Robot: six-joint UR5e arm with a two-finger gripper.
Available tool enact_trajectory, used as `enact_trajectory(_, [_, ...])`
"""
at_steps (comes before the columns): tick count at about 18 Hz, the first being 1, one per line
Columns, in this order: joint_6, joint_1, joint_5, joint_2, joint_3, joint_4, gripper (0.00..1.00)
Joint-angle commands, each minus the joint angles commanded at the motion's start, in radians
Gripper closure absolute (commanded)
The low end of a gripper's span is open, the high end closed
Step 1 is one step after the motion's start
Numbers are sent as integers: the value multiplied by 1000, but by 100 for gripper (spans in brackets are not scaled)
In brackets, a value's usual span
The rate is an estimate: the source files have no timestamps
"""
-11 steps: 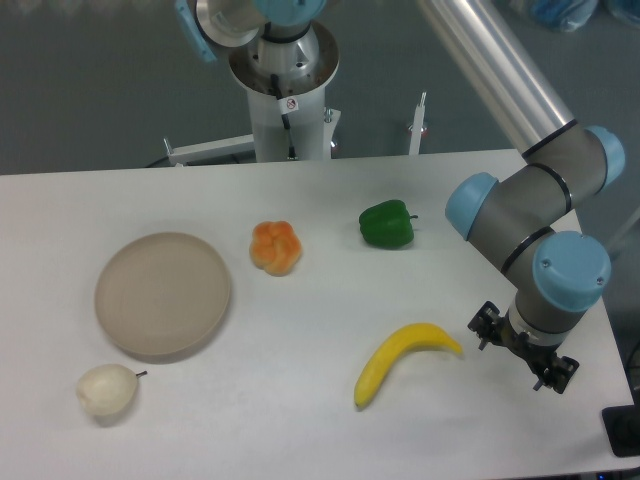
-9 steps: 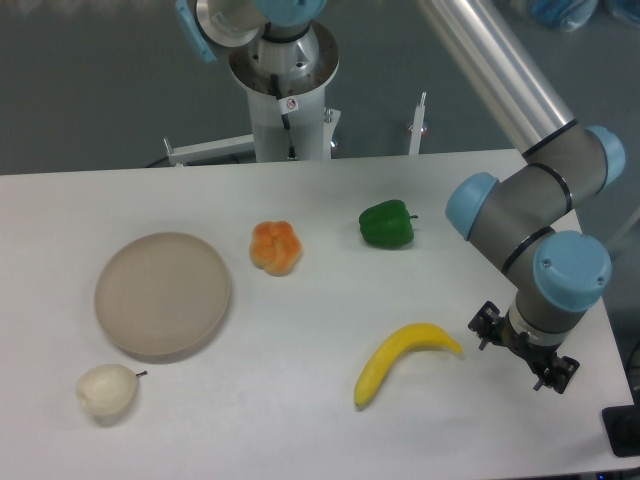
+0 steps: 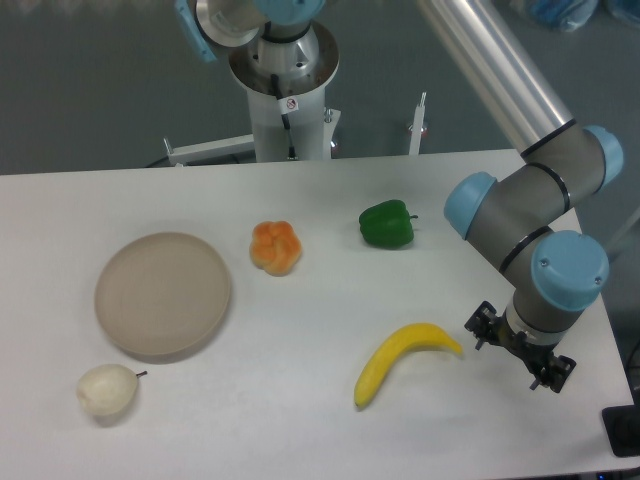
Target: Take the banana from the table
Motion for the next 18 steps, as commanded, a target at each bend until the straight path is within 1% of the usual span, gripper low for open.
enact_trajectory(4, [-2, -46, -3, 44, -89, 3, 0])
enact_trajectory(6, [-11, -80, -2, 54, -100, 3, 0])
enact_trajectory(10, [-64, -138, 5, 55, -146, 3, 0])
enact_trajectory(13, [-103, -166, -3, 61, -176, 6, 0])
enact_trajectory(15, [-145, -187, -3, 57, -189, 20, 0])
enact_trajectory(18, [-179, -193, -3, 51, -207, 51, 0])
